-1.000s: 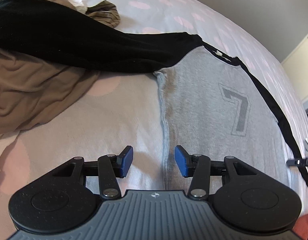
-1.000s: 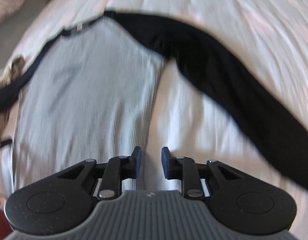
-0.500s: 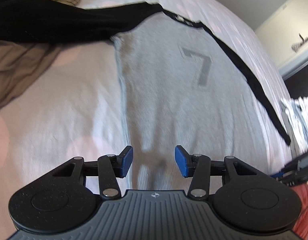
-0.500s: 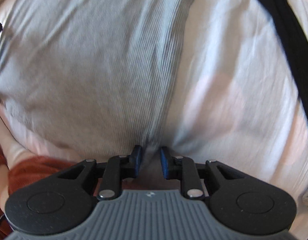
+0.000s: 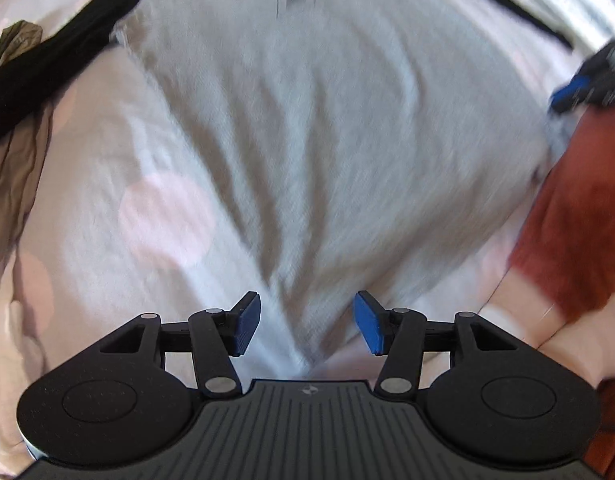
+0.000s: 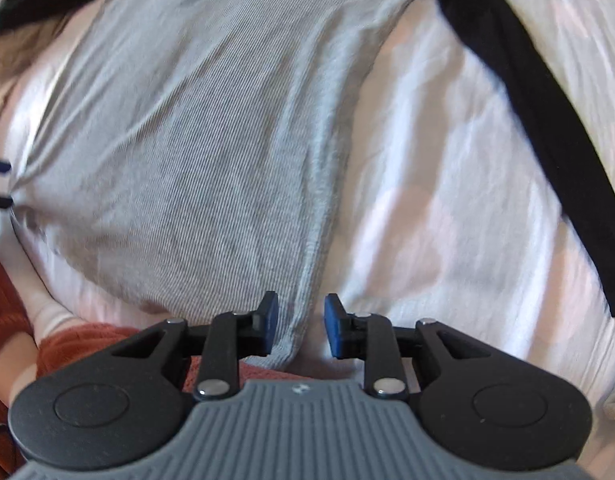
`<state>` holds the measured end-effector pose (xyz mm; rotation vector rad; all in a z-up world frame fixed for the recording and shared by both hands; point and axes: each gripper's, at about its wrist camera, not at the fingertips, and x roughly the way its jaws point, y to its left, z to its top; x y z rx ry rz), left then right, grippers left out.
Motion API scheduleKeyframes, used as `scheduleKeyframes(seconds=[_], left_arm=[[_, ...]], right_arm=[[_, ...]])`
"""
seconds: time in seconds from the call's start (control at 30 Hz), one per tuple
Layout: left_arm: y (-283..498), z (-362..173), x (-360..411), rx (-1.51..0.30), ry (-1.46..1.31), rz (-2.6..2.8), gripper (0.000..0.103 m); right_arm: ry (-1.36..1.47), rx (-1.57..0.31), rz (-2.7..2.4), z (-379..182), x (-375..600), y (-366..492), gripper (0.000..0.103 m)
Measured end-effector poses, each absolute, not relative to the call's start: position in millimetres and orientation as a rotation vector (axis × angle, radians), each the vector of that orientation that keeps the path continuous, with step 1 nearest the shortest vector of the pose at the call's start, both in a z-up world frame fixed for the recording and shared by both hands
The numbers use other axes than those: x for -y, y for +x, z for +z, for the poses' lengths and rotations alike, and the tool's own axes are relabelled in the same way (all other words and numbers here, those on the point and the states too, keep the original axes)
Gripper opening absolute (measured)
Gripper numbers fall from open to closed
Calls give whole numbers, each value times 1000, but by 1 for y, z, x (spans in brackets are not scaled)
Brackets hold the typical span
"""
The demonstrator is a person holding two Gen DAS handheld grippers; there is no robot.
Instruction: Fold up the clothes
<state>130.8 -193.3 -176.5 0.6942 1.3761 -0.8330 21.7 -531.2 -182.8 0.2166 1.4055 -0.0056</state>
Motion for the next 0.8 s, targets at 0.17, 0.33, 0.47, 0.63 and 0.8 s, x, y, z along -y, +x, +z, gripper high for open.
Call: scheduleKeyframes(seconds=[0.17, 0.33, 0.47, 0.63, 0.8], left_arm=[[140, -199, 191, -1510, 610, -832, 33], [144, -207, 186, -1628, 655, -834, 5], [144, -221, 182, -1692, 724, -784, 4], [142, -218, 185, -1668, 735, -808, 6], [147, -194, 176, -1611, 612, -874, 37]], right_arm=[[250, -1346, -69, -171, 551, 13, 44], [274, -1300, -146, -167, 574, 3, 44], [302, -1257, -242, -169, 603, -2, 44], [313, -1152, -388, -159, 644, -25, 44], [417, -1039, -532, -143, 699, -65, 44]])
